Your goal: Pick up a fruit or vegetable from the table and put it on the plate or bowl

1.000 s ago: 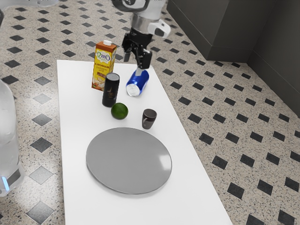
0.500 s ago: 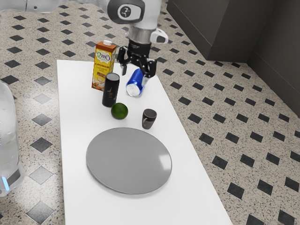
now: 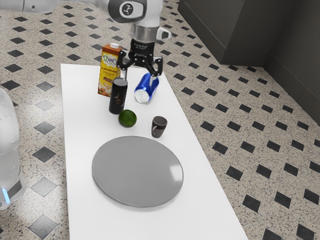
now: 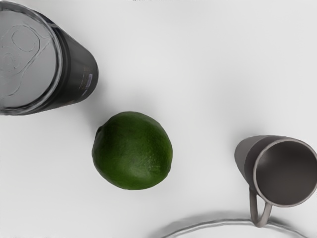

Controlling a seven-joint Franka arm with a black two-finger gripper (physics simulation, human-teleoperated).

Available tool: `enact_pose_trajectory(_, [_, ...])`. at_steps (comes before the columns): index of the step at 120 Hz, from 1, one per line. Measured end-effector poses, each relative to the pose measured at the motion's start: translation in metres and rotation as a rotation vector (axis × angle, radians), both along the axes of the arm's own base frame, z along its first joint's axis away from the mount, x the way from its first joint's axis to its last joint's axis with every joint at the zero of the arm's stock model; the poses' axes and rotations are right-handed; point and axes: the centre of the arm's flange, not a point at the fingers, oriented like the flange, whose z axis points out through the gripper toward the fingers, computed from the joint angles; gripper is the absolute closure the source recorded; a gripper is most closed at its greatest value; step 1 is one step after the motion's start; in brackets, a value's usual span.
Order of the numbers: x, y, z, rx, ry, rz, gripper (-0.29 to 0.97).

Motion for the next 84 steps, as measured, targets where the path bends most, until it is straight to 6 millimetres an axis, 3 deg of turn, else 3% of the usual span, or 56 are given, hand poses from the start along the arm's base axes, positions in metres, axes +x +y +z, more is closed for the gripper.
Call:
enact_pose_trajectory(20, [0.033, 0.004, -0.016, -0.012, 0.046, 0.065, 0.00])
enact_pose_trajectory(38, [0.044, -0.016, 0.006, 0.006, 0.011, 0.073, 0.00])
enact_pose_trajectory(49, [0.059, -0.027, 0.006, 0.038, 0.019, 0.084, 0.00])
enact_pose_trajectory(72, [0.063, -0.032, 0.015, 0.061, 0.009, 0.152, 0.00])
enact_pose_trajectory(84, [0.059, -0.018, 0.018, 0.064, 0.008, 0.213, 0.00])
